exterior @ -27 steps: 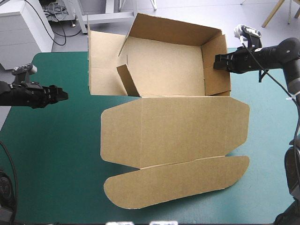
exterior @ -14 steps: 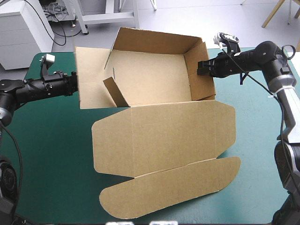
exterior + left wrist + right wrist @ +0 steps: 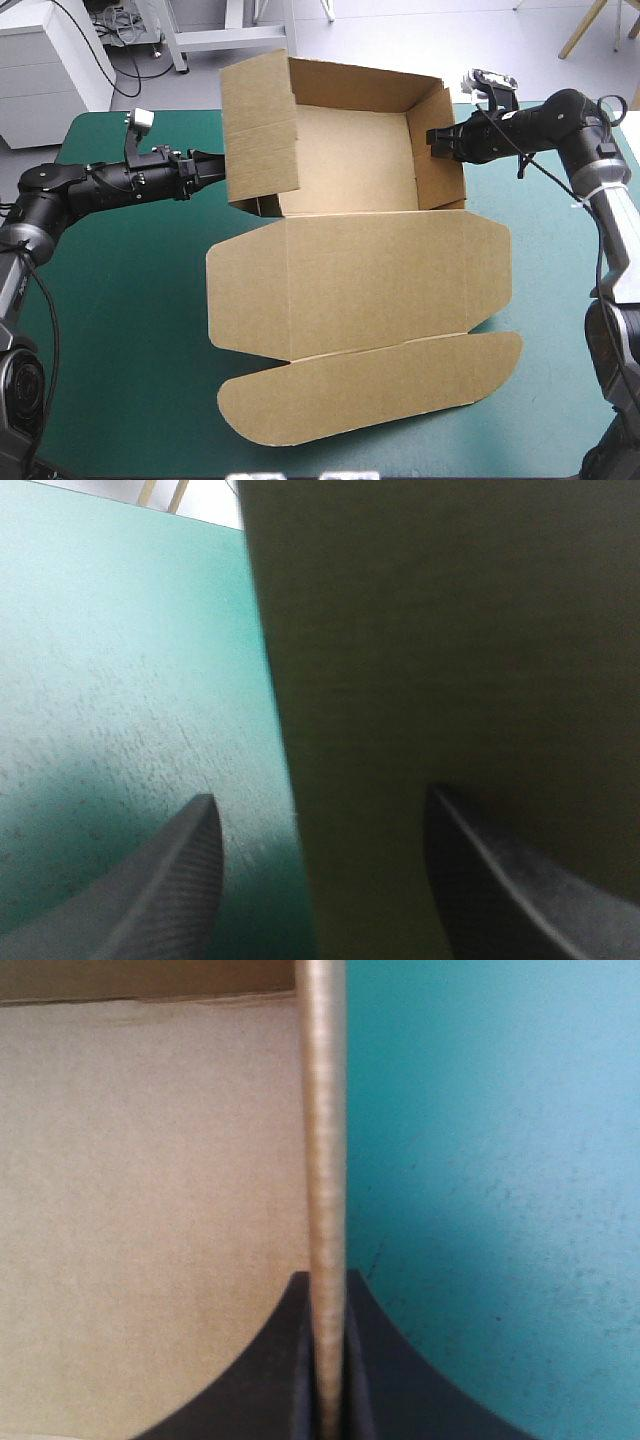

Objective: Fold the box

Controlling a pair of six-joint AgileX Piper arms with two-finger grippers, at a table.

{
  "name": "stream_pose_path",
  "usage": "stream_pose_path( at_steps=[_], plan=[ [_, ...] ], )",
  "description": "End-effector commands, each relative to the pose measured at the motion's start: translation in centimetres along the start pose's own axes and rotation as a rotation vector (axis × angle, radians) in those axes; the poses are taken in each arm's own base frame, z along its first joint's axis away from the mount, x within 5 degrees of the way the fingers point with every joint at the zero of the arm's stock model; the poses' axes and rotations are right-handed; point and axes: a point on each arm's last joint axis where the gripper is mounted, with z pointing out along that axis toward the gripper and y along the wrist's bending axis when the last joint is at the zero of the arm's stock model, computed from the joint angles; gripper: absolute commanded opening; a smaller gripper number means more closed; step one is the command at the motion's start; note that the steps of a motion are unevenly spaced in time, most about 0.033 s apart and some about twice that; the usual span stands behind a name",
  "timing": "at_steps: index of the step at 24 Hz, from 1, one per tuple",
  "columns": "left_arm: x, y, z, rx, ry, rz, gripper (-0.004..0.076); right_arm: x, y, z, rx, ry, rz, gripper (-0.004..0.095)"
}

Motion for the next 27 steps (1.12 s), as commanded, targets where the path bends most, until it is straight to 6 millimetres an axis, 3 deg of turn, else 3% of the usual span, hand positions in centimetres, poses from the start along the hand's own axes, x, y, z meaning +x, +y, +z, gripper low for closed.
stream_pose_path(
  at_steps=[1, 8, 13, 17, 22, 27],
  plan=[
    [-0.4, -3.6, -0.3, 0.172, -0.018, 0.032, 0.0422, -1.4, 1.5, -2.7, 0.007, -0.116, -0.015, -0.0018],
    [-0.4, -4.8, 0.8, 0.252, -0.044, 0.032, 0.0428, -1.4, 1.4, -2.7, 0.018, -0.113, -0.020, -0.0018],
    [-0.3, -6.0, 1.8, 0.292, -0.036, 0.049, 0.0489, -1.4, 1.4, -2.7, 0.018, -0.113, -0.020, -0.0018],
    [-1.2, -7.7, 2.0, 0.291, -0.025, 0.123, 0.0500, -1.4, 1.4, -2.7, 0.018, -0.115, -0.020, -0.0017],
    [-1.8, -9.1, 3.1, 0.006, 0.113, 0.217, 0.0500, -1.3, 1.9, -2.4, 0.022, -0.106, -0.022, -0.0004],
    [-2.3, -10.9, 4.2, -0.255, 0.141, 0.318, 0.0499, -1.2, 2.6, -1.9, 0.047, -0.101, -0.013, -0.0003]
  ],
)
